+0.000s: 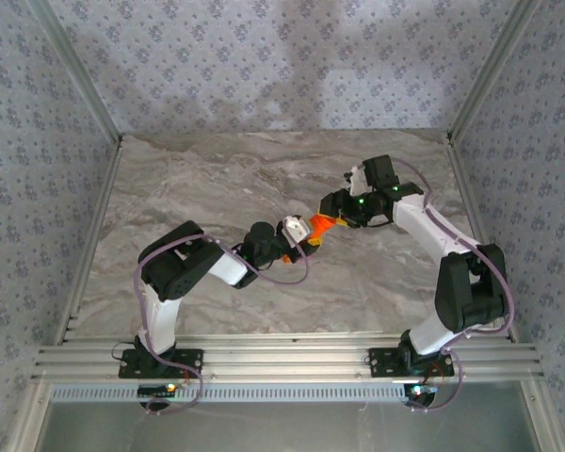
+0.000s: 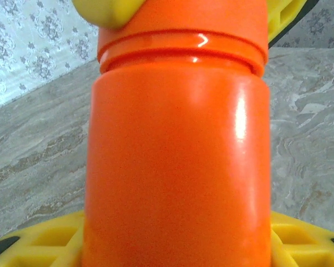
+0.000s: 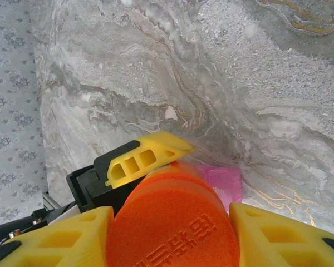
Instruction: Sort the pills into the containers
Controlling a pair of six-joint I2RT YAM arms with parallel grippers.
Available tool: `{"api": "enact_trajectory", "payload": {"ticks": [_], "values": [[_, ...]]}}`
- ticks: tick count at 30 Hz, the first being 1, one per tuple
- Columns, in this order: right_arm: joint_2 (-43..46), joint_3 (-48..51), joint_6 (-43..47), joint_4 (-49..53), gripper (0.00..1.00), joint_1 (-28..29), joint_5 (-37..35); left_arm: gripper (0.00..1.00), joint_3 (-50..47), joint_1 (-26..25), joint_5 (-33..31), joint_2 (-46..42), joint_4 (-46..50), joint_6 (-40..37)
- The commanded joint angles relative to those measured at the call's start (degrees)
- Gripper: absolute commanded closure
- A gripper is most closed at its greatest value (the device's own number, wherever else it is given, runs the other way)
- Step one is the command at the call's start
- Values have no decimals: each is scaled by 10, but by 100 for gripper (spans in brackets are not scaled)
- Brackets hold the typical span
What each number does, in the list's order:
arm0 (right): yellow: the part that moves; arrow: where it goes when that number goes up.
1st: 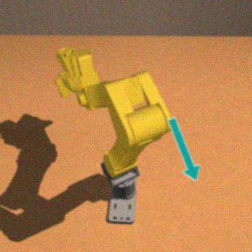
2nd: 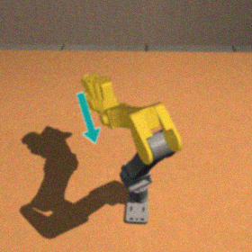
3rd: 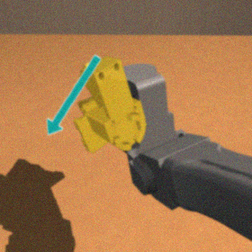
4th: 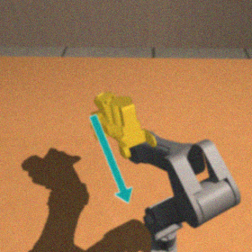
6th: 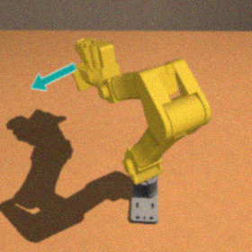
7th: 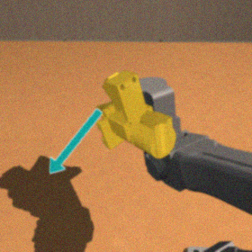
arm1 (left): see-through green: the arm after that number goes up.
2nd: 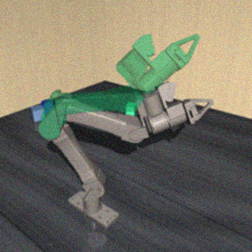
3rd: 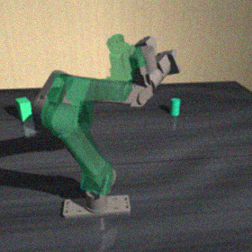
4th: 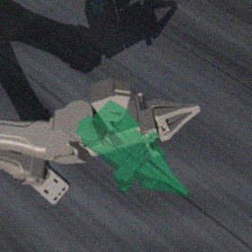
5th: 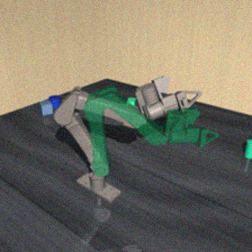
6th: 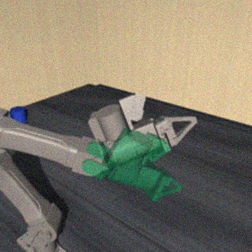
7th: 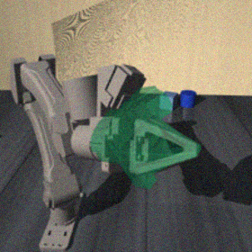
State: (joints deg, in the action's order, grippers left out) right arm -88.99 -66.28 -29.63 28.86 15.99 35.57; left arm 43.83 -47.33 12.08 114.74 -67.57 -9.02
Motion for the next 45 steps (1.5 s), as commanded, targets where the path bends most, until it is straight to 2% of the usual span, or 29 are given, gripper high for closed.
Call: {"api": "enact_trajectory", "payload": {"ticks": [1, 14, 22, 29, 37, 45], "values": [[13, -16, -17, 36, 46, 24, 53, 100, 37, -19, 16, -39, -97, -1], [52, -47, 0, 53, 25, 2, 42, 100, 37, -20, 19, -42, -94, 0], [98, -48, 13, 76, 22, -19, -10, 100, 30, -13, 30, -59, -87, 28], [155, -25, 64, -1, 22, -28, -80, 100, 22, 6, 65, -88, -65, 81], [189, -5, 160, -78, 22, -13, -67, 100, 32, 29, 129, -99, -47, 151], [145, -44, 203, -61, 19, 18, -67, 100, 40, 43, 180, -96, -50, 194]]}}
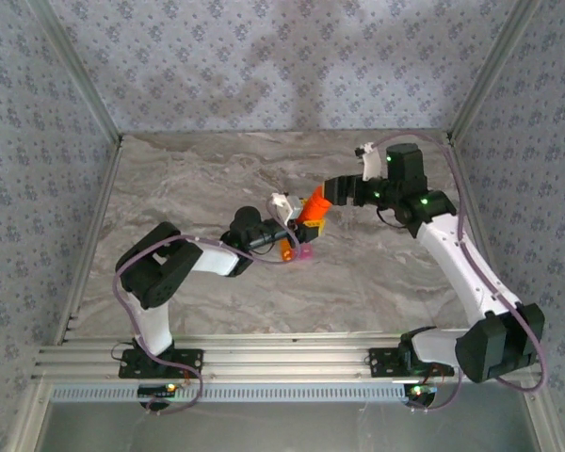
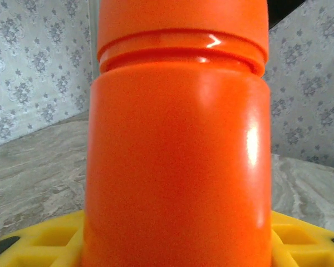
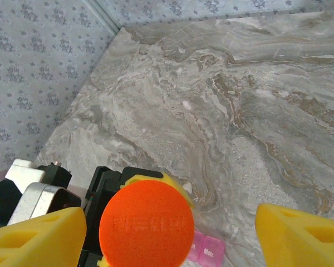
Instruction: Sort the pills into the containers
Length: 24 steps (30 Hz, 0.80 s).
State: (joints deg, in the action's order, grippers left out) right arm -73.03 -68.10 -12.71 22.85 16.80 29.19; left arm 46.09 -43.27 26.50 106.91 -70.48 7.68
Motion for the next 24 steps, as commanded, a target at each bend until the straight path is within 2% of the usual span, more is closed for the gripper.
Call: {"api": "enact_trajectory", "payload": {"ticks": [1, 7, 18, 24], "values": [[-21, -30, 37, 3, 19, 14, -3, 100, 19, 4, 39, -17, -20, 30], [-41, -43, 42, 11, 19, 29, -8, 100, 20, 6, 45, -18, -19, 31], [-45, -39, 48, 32, 25, 38, -9, 100, 18, 7, 44, -17, -20, 34], [-42, -31, 49, 38, 36, 38, -8, 100, 17, 8, 43, -17, -22, 35]]}}
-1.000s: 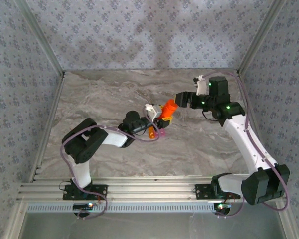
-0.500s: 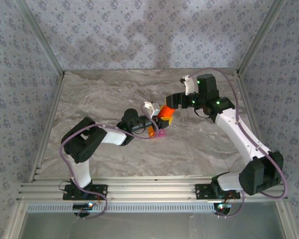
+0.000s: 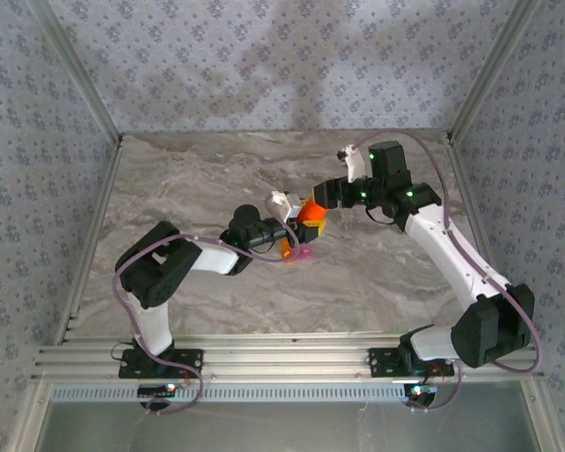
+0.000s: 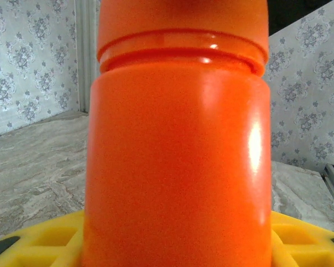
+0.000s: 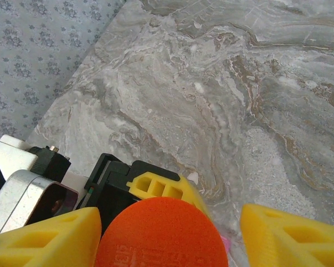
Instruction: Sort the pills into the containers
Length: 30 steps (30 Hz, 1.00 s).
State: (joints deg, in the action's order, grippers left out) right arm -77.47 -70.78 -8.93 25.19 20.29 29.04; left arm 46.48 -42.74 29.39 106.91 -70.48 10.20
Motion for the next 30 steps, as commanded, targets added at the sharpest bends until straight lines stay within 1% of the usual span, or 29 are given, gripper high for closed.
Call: {"api": "enact_trajectory", "payload": {"ticks": [1, 7, 9, 11, 13, 14, 22, 24, 30], "values": [[3, -3, 11, 15, 39, 3, -5, 100, 13, 3, 14, -17, -23, 10], [-2, -3, 12, 17, 60, 3, 5, 100, 12, 4, 12, -16, -28, 11], [-2, -2, 14, 16, 62, 3, 8, 100, 12, 5, 12, -15, -29, 12], [-3, -2, 14, 16, 55, 4, 10, 100, 12, 6, 12, -15, -31, 12], [-2, -2, 14, 16, 41, 4, 7, 100, 12, 6, 13, -15, -32, 12], [-1, -1, 13, 17, 37, 4, 4, 100, 12, 6, 12, -14, -32, 13], [-3, 3, 9, 14, 36, 2, -3, 100, 12, 6, 12, -14, -32, 14], [-5, 4, 8, 14, 33, 2, -2, 100, 12, 6, 12, -14, -32, 14], [-7, 10, 3, 5, 32, 2, 3, 100, 12, 6, 13, -14, -30, 13]]}}
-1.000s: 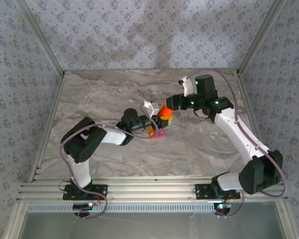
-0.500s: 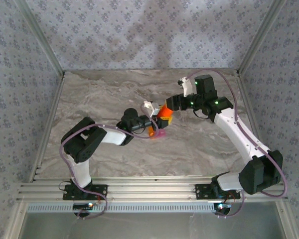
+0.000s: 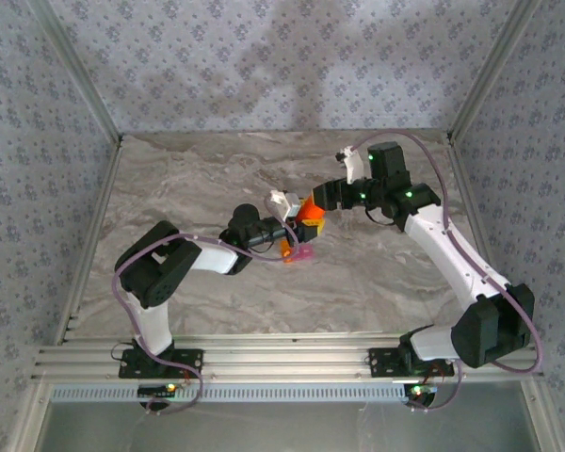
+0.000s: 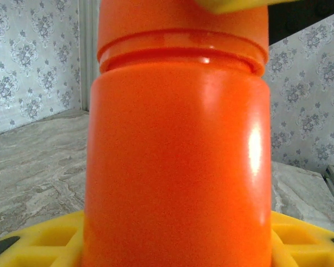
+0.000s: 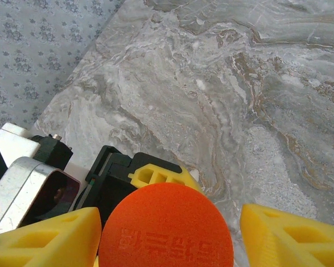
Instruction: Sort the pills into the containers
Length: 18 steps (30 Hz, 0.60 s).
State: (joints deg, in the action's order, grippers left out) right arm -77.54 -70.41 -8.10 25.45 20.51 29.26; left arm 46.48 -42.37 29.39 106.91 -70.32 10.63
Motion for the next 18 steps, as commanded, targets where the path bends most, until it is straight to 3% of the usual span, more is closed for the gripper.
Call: {"api": "enact_trajectory", "payload": {"ticks": [1, 9, 18], "values": [[-7, 6, -7, 1, 31, 0, 3, 100, 12, 2, 14, -13, -31, 9], [-12, 7, -13, -6, 34, 2, 13, 100, 13, 2, 14, -13, -31, 9], [-11, 6, -14, -11, 61, 2, 23, 100, 12, 2, 14, -13, -32, 9]]}}
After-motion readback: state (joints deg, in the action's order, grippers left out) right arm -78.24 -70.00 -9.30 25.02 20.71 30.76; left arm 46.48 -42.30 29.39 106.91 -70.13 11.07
